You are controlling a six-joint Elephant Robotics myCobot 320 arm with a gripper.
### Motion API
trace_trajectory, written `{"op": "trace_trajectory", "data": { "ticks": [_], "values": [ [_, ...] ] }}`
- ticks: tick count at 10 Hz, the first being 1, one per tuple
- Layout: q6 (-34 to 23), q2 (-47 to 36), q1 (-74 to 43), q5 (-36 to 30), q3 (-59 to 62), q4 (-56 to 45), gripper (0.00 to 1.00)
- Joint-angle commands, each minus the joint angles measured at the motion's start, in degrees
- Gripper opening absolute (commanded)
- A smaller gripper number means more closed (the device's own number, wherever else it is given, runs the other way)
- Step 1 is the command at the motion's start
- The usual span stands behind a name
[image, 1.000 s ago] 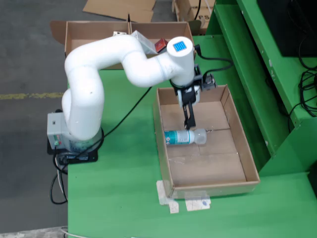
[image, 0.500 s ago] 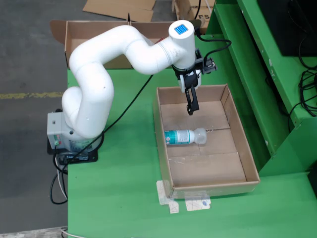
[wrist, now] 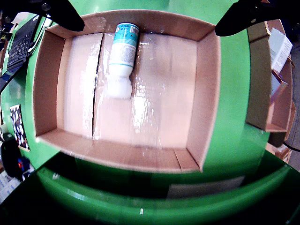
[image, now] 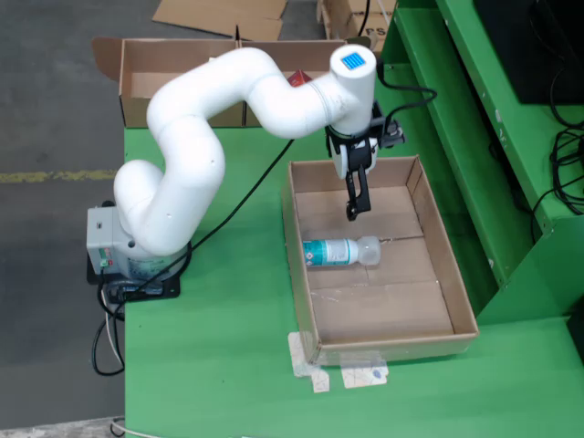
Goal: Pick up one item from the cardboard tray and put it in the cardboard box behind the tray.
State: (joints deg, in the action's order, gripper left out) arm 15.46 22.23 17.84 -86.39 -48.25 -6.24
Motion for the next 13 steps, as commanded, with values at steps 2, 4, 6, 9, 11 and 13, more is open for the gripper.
{"op": "trace_trajectory", "data": {
  "ticks": [2, 4, 6, 9, 11, 13],
  "values": [
    [-1.85, 24.07, -4.29, -1.71, 48.25, -12.98, 1.00],
    [-3.30, 29.93, -7.48, -1.49, 48.25, 0.02, 1.00],
    [-4.02, 33.44, -10.07, 0.27, 48.25, 7.98, 1.00],
    [-5.13, 35.54, -12.08, 1.76, 48.25, 13.39, 1.00],
    [-5.52, 37.40, -12.49, 3.90, 48.25, 18.26, 1.00],
    [-5.80, 38.01, -12.43, 4.37, 48.25, 18.92, 1.00]
  ]
}}
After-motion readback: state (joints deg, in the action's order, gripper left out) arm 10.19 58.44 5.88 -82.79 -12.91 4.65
